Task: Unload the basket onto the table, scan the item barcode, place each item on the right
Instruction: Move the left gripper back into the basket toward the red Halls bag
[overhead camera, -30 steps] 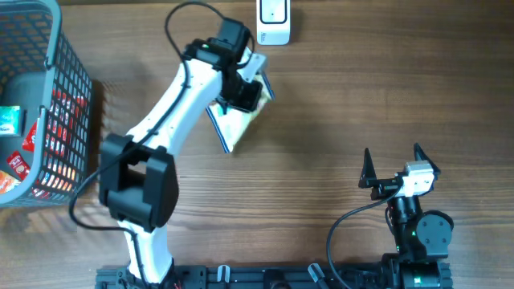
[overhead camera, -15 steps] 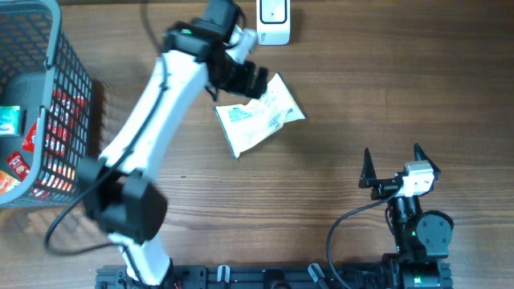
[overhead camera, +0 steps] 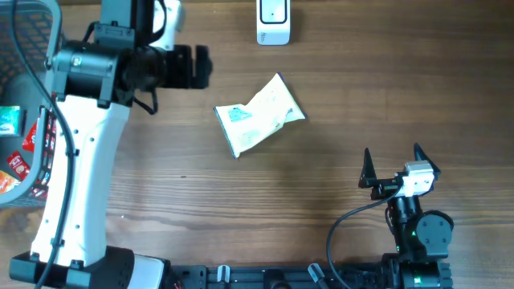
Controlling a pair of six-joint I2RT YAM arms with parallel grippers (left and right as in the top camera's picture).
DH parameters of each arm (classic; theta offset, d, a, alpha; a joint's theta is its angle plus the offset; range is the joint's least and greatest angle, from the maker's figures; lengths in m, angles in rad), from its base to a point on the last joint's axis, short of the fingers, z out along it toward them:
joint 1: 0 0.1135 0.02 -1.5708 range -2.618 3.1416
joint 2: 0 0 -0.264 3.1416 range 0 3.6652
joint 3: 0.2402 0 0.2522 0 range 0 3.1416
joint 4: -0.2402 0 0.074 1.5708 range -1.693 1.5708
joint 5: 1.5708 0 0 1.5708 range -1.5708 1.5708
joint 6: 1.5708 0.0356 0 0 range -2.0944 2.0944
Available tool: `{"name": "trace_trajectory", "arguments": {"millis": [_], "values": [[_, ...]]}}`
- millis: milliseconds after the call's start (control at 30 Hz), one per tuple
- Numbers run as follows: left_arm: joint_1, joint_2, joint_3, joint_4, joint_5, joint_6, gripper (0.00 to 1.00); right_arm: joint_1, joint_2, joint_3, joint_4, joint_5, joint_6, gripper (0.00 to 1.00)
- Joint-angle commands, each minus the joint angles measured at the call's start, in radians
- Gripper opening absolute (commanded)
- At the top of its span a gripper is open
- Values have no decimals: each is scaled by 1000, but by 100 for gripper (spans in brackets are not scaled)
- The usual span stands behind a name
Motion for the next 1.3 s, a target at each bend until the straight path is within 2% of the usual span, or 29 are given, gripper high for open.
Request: {"name": "trace_trajectory", "arguments": {"millis": [0, 333, 533, 733, 967, 1067, 1267], "values": [[100, -34, 24, 2, -257, -220, 100, -6, -3, -1, 2, 17, 15, 100], [478, -137, 32, 27, -293, -391, 100, -6, -3, -1, 2, 17, 16, 100], [681, -106, 32, 27, -292, -396, 100, -6, -3, -1, 2, 17, 16, 100], [778, -22, 32, 33, -292, -396, 100, -6, -3, -1, 2, 17, 16, 100], [815, 137, 32, 65, -291, -391, 100, -6, -3, -1, 2, 17, 16, 100], [817, 202, 32, 92, -288, -330, 100, -6, -3, -1, 2, 17, 15, 100], [817, 319, 32, 115, -216, -101, 100, -6, -3, -1, 2, 17, 15, 100]]}}
